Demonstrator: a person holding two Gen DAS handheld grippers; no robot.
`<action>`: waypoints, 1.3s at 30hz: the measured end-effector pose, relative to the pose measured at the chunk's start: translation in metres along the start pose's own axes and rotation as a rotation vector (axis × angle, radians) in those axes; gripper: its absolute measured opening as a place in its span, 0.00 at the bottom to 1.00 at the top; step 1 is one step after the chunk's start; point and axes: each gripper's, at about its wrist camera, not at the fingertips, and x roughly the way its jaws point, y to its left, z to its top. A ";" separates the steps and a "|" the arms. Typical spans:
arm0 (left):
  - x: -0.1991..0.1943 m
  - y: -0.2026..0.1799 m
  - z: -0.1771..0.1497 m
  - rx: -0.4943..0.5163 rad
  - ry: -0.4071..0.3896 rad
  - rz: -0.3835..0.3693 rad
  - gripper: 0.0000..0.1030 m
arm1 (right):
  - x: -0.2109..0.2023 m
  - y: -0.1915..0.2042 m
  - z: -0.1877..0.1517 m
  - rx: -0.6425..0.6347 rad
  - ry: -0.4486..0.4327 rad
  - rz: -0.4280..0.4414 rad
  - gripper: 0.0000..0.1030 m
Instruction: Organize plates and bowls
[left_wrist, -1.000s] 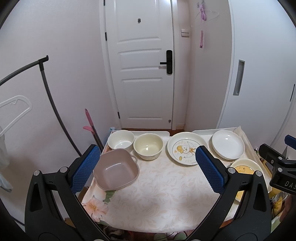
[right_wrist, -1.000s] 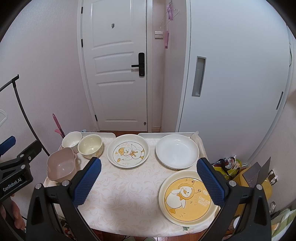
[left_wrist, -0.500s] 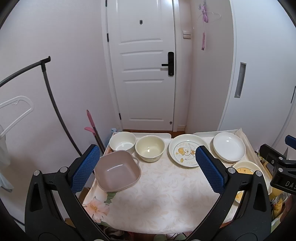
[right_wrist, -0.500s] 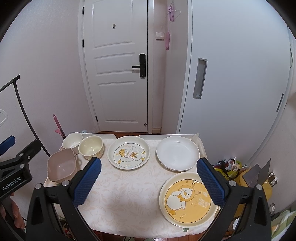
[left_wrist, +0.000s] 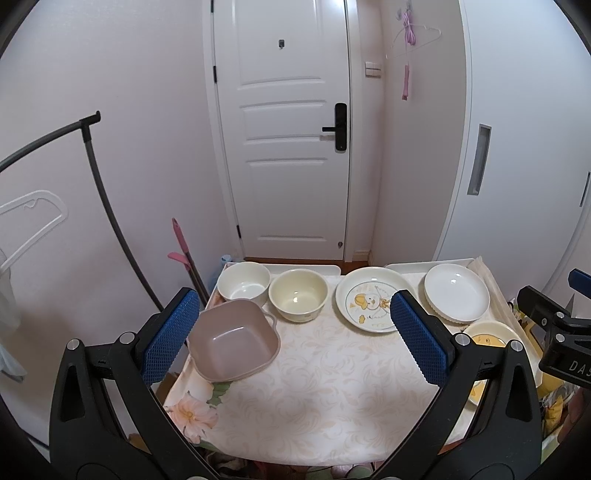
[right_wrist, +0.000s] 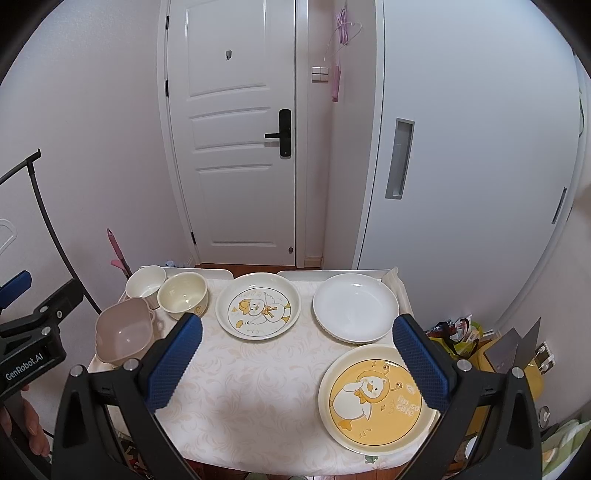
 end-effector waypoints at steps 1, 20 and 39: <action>0.000 0.000 0.000 0.000 0.001 0.000 1.00 | 0.000 0.001 0.000 -0.001 0.000 0.000 0.99; 0.004 -0.002 -0.004 0.001 0.007 0.009 0.99 | 0.001 0.001 0.001 -0.001 0.003 0.012 1.00; 0.079 -0.074 -0.019 0.216 0.186 -0.358 0.99 | 0.039 -0.072 -0.045 0.185 0.139 -0.008 0.99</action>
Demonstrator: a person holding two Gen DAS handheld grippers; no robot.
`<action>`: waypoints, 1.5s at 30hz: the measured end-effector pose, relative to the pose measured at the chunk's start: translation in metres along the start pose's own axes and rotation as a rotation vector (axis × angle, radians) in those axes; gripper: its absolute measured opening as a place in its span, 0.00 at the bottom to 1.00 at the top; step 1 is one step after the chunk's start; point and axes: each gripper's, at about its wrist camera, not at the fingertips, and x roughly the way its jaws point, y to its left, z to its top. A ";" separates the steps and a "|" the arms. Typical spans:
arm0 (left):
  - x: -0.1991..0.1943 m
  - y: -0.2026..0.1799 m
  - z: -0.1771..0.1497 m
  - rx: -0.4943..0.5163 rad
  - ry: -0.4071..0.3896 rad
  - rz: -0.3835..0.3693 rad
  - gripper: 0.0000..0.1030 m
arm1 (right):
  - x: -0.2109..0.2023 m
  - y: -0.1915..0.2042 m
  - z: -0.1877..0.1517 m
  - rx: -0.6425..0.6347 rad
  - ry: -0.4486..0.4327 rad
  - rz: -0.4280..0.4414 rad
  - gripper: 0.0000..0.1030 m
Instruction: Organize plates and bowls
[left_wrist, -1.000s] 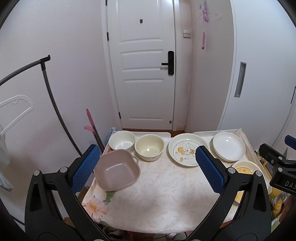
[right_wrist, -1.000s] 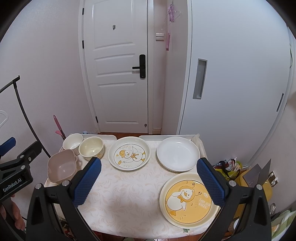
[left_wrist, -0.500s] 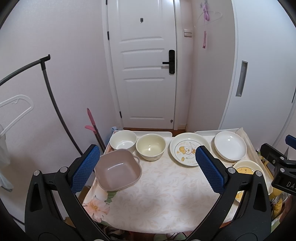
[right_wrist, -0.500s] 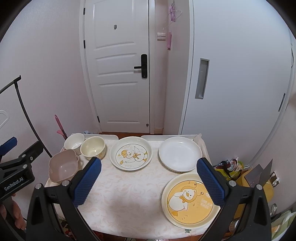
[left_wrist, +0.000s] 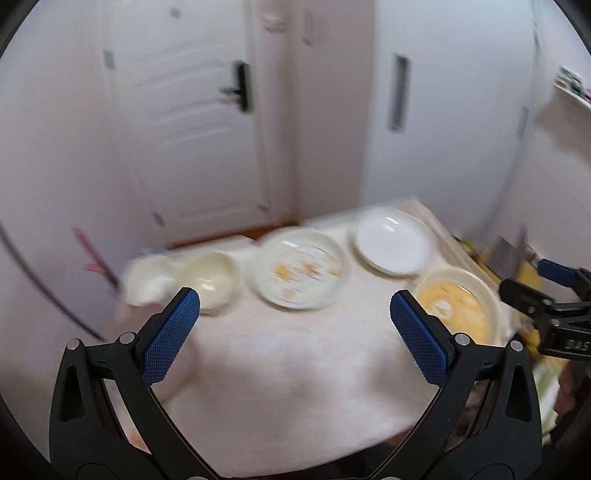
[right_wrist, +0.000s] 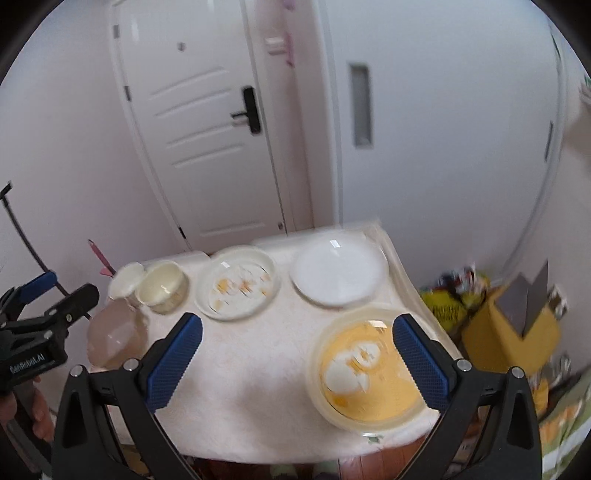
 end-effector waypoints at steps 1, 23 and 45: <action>0.011 -0.008 -0.002 -0.004 0.027 -0.046 0.99 | 0.005 -0.011 -0.004 0.003 0.016 -0.009 0.99; 0.196 -0.147 -0.098 -0.054 0.491 -0.285 0.42 | 0.120 -0.195 -0.049 -0.047 0.338 0.263 0.34; 0.199 -0.156 -0.096 -0.046 0.445 -0.258 0.23 | 0.149 -0.203 -0.050 -0.149 0.351 0.328 0.14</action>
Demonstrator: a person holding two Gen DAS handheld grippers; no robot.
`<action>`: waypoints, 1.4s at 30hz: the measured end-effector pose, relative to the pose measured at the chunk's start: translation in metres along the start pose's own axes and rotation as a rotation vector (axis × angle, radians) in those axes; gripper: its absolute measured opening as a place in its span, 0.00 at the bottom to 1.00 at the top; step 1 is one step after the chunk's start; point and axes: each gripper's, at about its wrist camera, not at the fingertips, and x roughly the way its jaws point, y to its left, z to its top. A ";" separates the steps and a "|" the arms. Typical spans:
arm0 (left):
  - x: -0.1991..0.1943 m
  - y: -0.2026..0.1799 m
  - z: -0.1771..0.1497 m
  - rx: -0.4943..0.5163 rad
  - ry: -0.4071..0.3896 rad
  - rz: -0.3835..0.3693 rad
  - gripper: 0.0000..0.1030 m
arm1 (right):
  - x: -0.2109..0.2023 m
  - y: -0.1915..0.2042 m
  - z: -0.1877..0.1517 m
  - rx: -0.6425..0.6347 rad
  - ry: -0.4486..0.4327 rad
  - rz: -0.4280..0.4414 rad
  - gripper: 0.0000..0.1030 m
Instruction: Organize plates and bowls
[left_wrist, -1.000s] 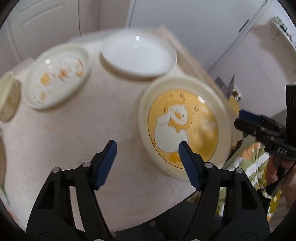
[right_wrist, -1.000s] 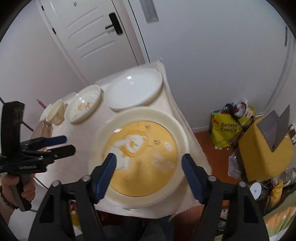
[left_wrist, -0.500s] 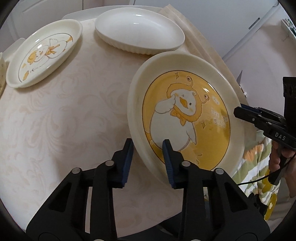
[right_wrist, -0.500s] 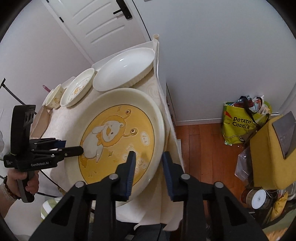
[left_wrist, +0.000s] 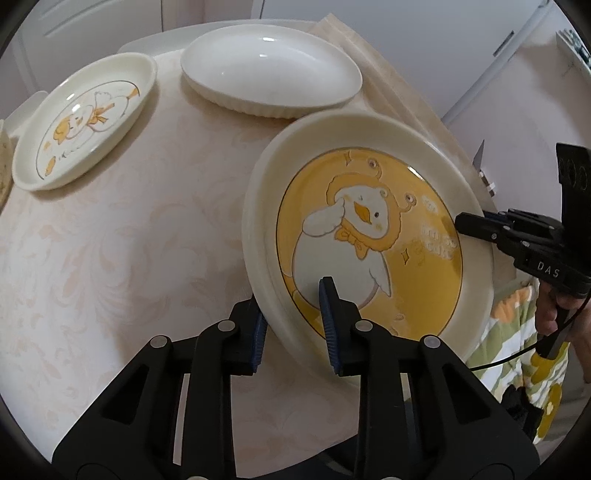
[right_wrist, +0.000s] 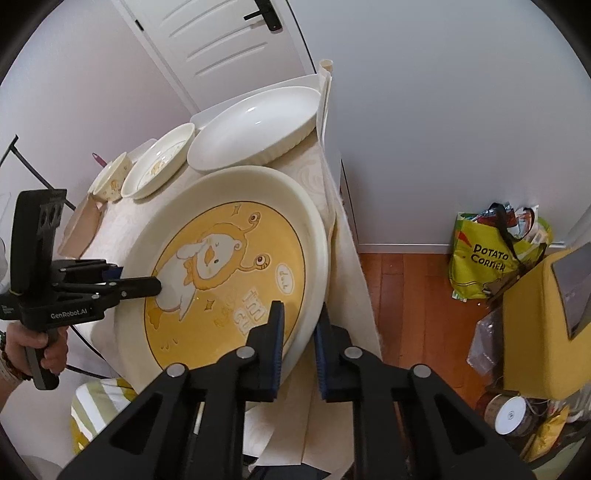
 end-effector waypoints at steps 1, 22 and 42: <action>-0.002 -0.001 0.000 0.005 -0.005 0.005 0.23 | -0.001 0.001 0.000 -0.004 -0.003 0.001 0.14; -0.103 0.025 -0.025 0.004 -0.144 0.024 0.23 | -0.044 0.069 0.024 -0.099 -0.095 -0.040 0.14; -0.167 0.208 -0.115 -0.187 -0.135 0.149 0.24 | 0.067 0.251 0.043 -0.211 -0.015 0.115 0.15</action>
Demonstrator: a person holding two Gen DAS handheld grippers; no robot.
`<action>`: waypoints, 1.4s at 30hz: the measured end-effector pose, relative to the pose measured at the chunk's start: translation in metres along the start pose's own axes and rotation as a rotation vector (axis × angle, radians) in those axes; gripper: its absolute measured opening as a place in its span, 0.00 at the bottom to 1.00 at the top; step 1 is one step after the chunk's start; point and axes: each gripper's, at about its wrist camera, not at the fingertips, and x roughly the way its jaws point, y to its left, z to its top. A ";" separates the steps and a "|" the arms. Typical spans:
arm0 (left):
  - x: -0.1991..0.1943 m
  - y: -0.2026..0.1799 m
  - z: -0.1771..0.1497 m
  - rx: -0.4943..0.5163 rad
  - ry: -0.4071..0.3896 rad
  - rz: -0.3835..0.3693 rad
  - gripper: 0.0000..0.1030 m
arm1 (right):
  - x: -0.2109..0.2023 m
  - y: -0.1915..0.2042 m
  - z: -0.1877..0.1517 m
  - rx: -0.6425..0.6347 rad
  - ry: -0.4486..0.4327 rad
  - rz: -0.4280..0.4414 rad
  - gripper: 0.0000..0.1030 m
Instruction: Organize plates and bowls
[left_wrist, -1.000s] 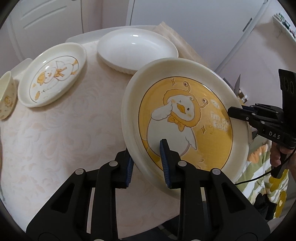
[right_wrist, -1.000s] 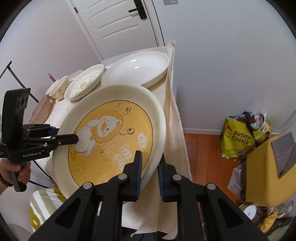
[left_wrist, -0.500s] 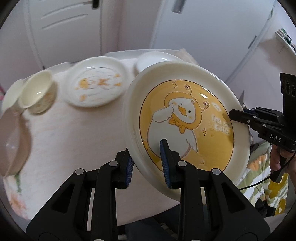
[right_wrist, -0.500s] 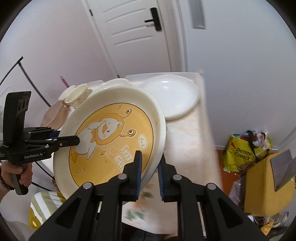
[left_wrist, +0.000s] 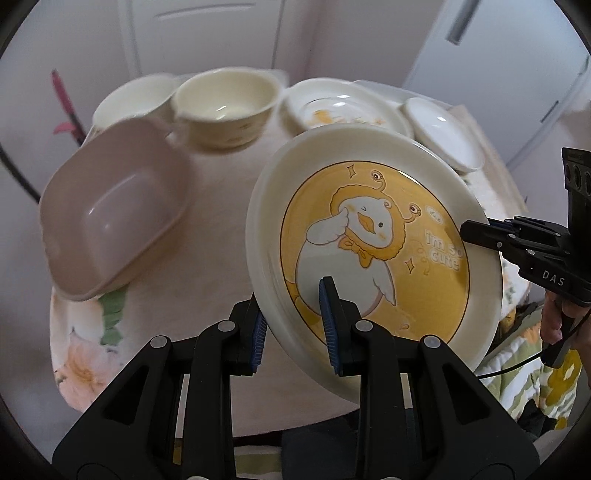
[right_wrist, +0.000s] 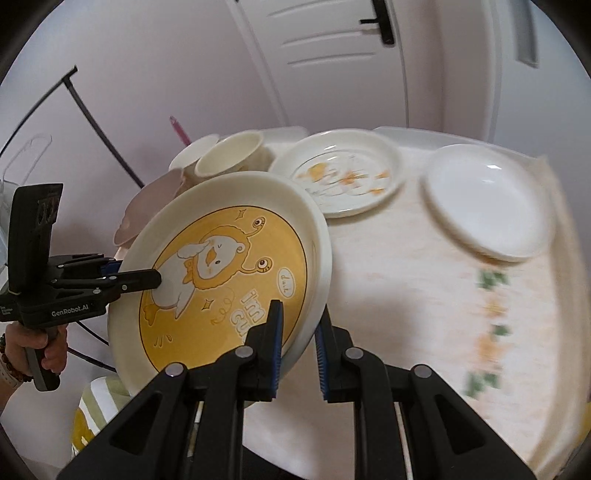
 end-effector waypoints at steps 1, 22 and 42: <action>0.002 0.010 -0.003 -0.009 0.005 -0.003 0.24 | 0.008 0.005 0.002 -0.002 0.007 0.001 0.15; 0.039 0.049 -0.014 -0.031 0.027 -0.006 0.24 | 0.060 0.030 -0.003 -0.019 0.065 -0.064 0.16; 0.032 0.030 -0.011 0.064 0.068 0.141 0.67 | 0.051 0.019 0.001 0.037 0.046 -0.075 0.66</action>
